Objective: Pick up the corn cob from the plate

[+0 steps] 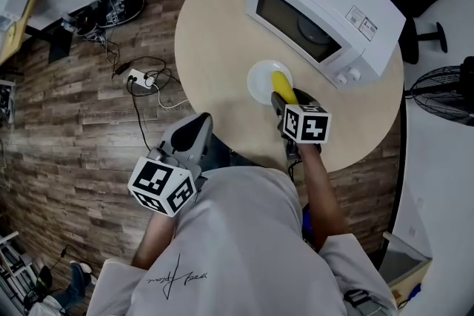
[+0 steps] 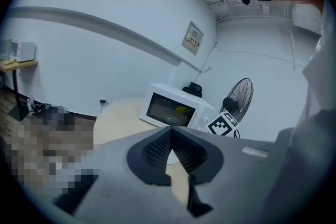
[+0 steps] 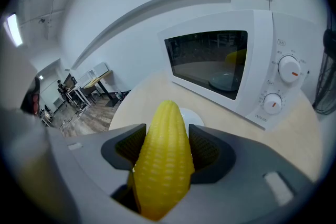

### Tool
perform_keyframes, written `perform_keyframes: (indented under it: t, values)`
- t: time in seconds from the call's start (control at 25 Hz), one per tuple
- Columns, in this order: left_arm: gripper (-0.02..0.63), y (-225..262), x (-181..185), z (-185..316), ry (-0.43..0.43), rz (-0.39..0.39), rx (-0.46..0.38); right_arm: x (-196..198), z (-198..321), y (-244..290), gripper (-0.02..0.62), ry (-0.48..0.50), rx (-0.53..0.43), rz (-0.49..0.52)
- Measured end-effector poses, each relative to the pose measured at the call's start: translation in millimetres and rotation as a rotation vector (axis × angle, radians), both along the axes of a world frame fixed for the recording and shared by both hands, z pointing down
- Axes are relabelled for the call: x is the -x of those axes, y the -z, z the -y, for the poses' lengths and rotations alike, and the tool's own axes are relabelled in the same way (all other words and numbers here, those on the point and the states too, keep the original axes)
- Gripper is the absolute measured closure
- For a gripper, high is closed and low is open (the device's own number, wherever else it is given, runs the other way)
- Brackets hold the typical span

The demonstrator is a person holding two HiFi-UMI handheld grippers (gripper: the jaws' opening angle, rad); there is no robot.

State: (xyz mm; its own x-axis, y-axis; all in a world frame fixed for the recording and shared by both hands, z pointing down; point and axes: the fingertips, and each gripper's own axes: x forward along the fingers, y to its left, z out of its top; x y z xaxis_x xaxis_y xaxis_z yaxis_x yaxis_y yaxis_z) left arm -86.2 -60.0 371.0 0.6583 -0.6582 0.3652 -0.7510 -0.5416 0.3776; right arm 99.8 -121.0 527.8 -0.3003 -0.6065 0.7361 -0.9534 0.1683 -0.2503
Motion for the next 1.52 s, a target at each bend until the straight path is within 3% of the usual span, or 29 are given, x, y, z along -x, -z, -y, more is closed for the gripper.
perform_keyframes:
  t: [1.52]
  values:
    - [0.615, -7.5, 2.8, -10.3, 0.023, -0.036, 0.029, -1.4, -31.1, 77.5, 0.327, -0.034, -0.178, 0.099]
